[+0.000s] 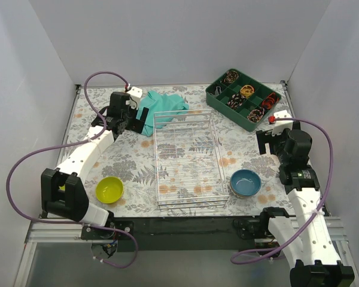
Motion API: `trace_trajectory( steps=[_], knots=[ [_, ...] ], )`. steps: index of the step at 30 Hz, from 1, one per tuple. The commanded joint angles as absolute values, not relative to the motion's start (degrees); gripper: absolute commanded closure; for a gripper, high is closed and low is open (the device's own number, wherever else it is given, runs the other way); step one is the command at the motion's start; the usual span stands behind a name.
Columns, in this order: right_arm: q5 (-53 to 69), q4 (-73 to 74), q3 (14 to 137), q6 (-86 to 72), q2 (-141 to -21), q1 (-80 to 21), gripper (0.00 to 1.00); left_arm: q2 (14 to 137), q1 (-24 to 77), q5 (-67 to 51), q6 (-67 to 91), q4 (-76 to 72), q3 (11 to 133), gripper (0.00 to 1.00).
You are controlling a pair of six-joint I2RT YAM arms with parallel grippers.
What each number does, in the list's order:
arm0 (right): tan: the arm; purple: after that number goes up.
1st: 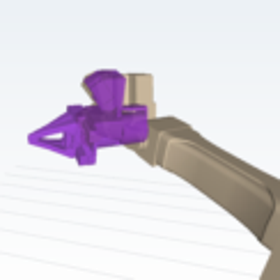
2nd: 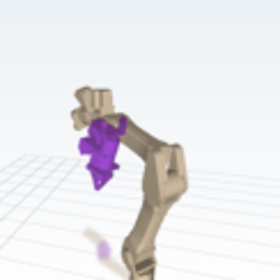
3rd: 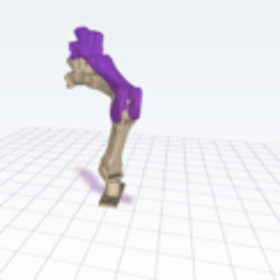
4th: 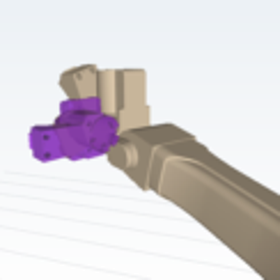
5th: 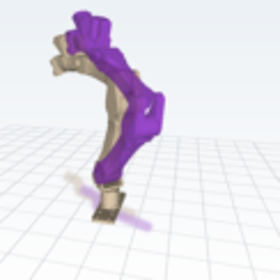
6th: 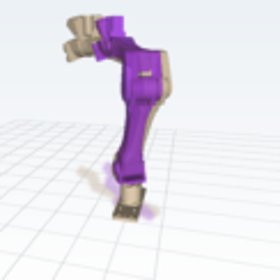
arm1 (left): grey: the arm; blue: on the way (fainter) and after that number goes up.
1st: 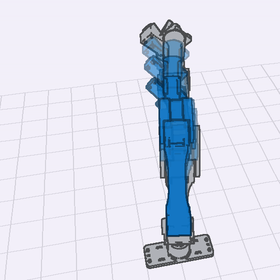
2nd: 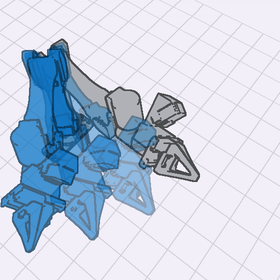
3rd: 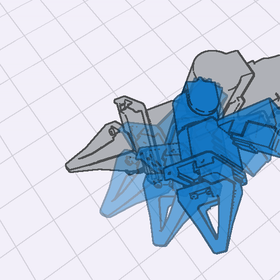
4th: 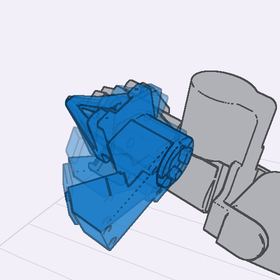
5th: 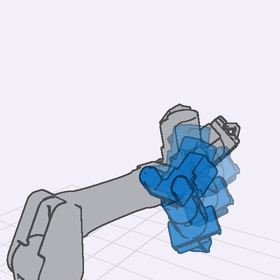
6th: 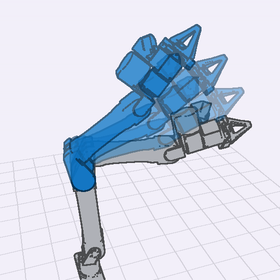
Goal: Load the bowls into the dish rack
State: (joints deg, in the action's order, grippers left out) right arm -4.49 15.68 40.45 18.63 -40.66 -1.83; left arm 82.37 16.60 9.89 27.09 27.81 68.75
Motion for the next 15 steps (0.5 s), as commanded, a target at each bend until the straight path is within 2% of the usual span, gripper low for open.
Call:
trace_trajectory(
  steps=[1,5,9,15],
  knots=[
    [-3.0,17.8,44.1,20.8,-40.3,-1.6,0.01,84.1,16.3,8.8,28.0,25.6,72.2,0.02],
    [3.7,17.8,44.9,28.3,-40.4,-1.5,0.01,86.2,16.3,9.8,27.3,24.4,74.8,0.02],
    [12.3,17.2,46.0,33.7,-40.3,-1.7,0.01,86.6,15.4,4.5,27.3,26.8,78.5,0.02],
    [11.7,22.8,57.5,30.7,-53.1,-1.6,0.01,86.1,14.8,1.0,31.2,36.9,85.8,0.02]
  ],
)
